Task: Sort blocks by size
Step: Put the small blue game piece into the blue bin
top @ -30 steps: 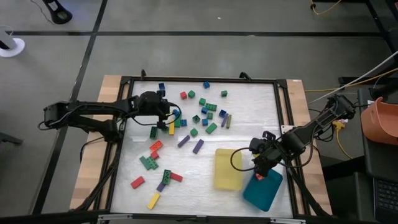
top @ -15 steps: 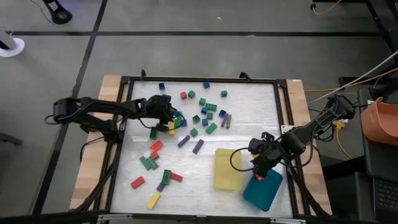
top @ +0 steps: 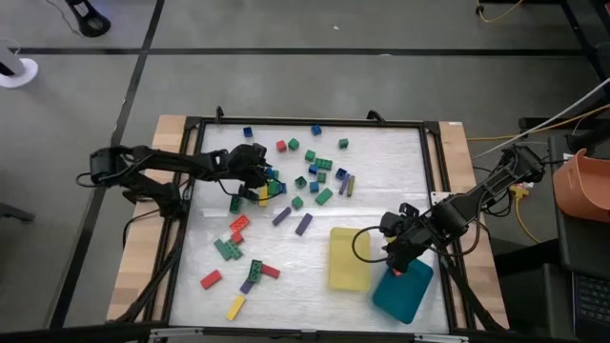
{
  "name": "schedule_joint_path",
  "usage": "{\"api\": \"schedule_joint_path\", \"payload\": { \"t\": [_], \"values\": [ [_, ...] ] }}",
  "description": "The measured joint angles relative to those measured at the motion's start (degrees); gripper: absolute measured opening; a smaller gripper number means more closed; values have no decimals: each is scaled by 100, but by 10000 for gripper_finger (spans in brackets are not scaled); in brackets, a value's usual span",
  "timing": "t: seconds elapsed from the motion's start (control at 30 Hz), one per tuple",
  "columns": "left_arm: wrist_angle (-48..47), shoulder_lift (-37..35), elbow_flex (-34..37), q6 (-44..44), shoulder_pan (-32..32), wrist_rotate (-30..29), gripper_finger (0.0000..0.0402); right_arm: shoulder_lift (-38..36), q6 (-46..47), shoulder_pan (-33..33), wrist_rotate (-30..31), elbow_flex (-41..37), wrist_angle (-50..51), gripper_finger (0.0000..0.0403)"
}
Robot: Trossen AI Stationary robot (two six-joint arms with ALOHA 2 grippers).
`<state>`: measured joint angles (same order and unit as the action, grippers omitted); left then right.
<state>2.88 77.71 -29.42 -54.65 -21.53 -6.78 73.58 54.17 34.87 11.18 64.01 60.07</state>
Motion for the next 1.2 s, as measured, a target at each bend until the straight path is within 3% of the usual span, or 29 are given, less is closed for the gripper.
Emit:
{"api": "schedule_joint_path", "payload": {
  "t": [0.73,0.93,1.2],
  "values": [
    [168,817,-294,-251,-189,386,185,1,2,0,132,0,-72,218],
    [120,793,-289,183,-189,375,149,2,2,-1,131,0,-72,218],
    [68,781,-417,873,-130,-379,125,2,2,-1,131,0,-72,218]
  ]
}}
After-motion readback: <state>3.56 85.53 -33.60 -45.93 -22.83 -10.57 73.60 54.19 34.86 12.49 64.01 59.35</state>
